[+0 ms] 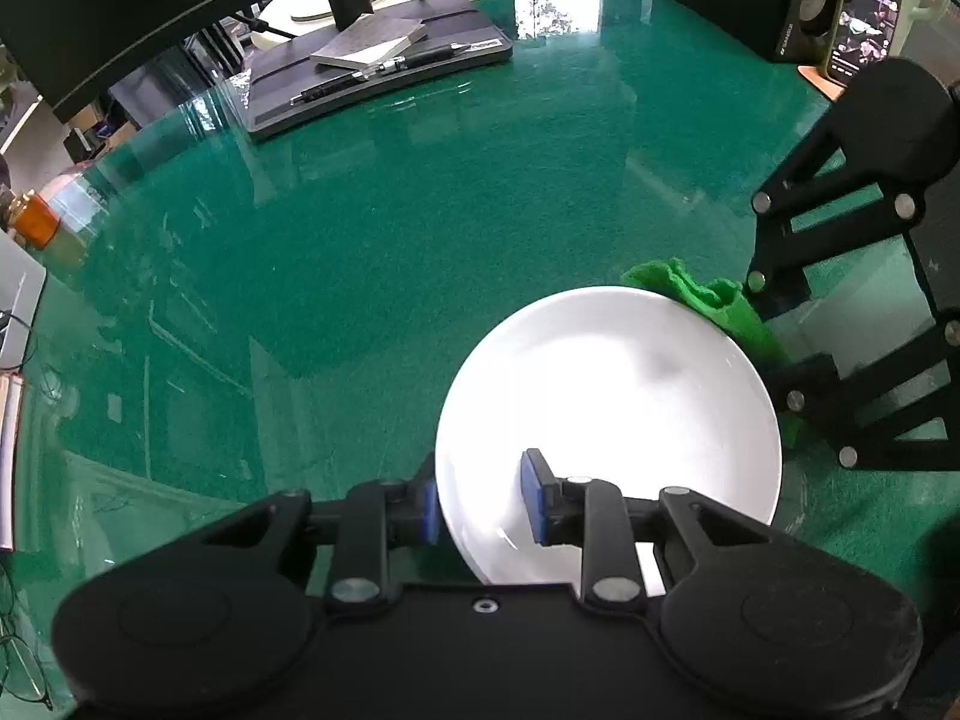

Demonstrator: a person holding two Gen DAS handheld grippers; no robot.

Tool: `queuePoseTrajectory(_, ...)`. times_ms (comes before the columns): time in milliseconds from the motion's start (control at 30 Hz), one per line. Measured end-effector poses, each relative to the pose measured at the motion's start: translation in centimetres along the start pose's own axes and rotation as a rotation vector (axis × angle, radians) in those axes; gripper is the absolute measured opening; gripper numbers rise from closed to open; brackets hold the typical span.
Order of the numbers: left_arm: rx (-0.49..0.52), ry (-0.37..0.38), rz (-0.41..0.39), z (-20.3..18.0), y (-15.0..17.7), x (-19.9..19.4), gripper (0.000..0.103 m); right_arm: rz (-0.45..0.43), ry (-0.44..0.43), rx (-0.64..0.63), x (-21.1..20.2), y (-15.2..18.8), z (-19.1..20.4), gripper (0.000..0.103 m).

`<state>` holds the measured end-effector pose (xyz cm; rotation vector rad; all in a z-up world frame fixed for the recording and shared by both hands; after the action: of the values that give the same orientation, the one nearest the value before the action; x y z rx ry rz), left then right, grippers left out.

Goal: Clean bowl
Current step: 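Tilt the bowl with the left gripper while the right wipes its underside with the cloth, then rub the green cloth around the white bowl's outer wall with the right gripper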

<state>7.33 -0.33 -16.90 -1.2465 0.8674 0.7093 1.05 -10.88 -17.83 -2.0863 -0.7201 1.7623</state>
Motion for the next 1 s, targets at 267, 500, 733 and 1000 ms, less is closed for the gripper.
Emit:
queuePoseTrajectory(267,0.013,-0.004,-0.004,-0.2,0.0,0.0,0.027,0.011,-0.028,-0.063,-0.3,0.1,0.7,0.019)
queuePoseTrajectory(500,0.013,-0.003,-0.007,-0.2,-0.1,0.0,0.027,0.026,-0.014,-0.069,0.1,-0.1,0.0,0.023)
queuePoseTrajectory(733,0.009,-0.007,-0.014,-0.2,-0.1,-0.1,0.027,0.036,-0.020,-0.101,-0.1,0.0,0.4,0.022)
queuePoseTrajectory(1000,0.014,-0.002,-0.017,-0.4,-0.1,-0.2,0.027,0.042,-0.005,-0.177,-0.5,0.3,0.8,0.022)
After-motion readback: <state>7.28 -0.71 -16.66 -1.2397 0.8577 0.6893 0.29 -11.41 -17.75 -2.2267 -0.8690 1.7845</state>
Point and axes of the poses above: each gripper's, at about its wrist camera, not at the fingertips, and x roughly the way its jaws point, z to its left, y to its underside, the point moved 9 cm from there along x, roughly the way its jaws point, and after that the axes turned 8 degrees about -z, right-handed, at the moved point
